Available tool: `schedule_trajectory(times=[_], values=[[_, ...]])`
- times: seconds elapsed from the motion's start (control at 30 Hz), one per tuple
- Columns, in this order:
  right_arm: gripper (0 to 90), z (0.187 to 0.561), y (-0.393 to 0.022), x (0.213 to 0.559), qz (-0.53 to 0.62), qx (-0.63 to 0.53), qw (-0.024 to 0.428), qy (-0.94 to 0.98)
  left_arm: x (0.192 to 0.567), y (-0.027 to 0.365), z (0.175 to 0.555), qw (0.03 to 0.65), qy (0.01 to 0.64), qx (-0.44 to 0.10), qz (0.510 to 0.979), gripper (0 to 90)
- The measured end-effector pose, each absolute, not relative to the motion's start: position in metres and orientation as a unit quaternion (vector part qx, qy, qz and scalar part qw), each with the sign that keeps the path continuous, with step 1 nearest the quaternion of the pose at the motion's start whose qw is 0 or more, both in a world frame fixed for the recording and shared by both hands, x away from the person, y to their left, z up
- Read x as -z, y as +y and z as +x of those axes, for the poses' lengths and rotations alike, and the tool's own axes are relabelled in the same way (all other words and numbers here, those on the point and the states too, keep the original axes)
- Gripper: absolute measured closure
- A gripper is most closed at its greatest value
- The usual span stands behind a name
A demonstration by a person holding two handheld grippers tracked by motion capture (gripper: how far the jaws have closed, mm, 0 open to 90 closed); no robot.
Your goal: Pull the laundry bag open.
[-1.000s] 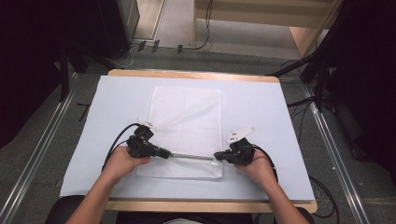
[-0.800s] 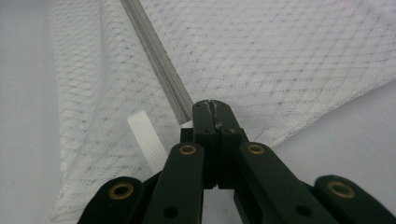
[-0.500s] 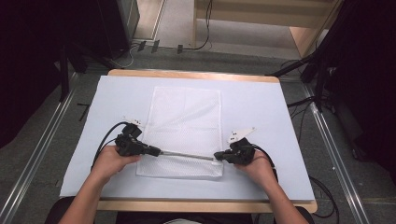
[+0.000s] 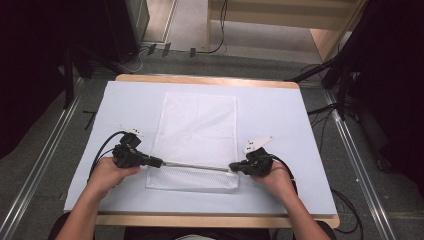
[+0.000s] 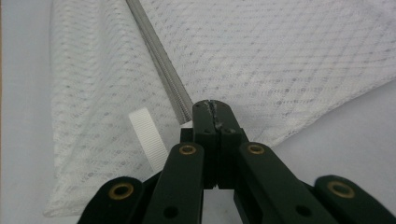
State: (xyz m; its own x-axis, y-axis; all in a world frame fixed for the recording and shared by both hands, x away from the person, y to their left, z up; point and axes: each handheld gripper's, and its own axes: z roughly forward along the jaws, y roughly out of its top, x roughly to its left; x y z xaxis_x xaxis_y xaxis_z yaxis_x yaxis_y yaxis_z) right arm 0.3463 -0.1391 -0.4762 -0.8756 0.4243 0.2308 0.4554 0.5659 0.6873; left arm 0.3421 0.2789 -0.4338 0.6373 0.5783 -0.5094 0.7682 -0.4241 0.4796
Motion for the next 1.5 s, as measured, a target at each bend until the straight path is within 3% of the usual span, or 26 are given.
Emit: schedule_trajectory(times=[0.37, 0.83, 0.97, 1.1, 1.5], values=[[90.0, 0.347, -0.139, 0.477, -0.246, 0.395, 0.021, -0.885, 0.435, 0.323, 0.331, 0.356, 0.438, 0.123, 0.816, 87.8], [90.0, 0.349, -0.137, 0.474, -0.247, 0.384, 0.026, -0.889, 0.435, 0.323, 0.327, 0.367, 0.414, 0.109, 0.826, 86.1], [79.0, 0.351, -0.136, 0.47, -0.246, 0.381, 0.036, -0.891, 0.432, 0.325, 0.326, 0.387, 0.413, 0.091, 0.819, 73.0], [75.5, 0.354, -0.141, 0.462, -0.265, 0.401, 0.026, -0.877, 0.429, 0.327, 0.325, 0.391, 0.423, 0.05, 0.816, 62.8], [58.2, 0.365, -0.17, 0.457, -0.323, 0.413, -0.014, -0.851, 0.427, 0.335, 0.327, 0.383, 0.459, -0.017, 0.802, 47.2]])
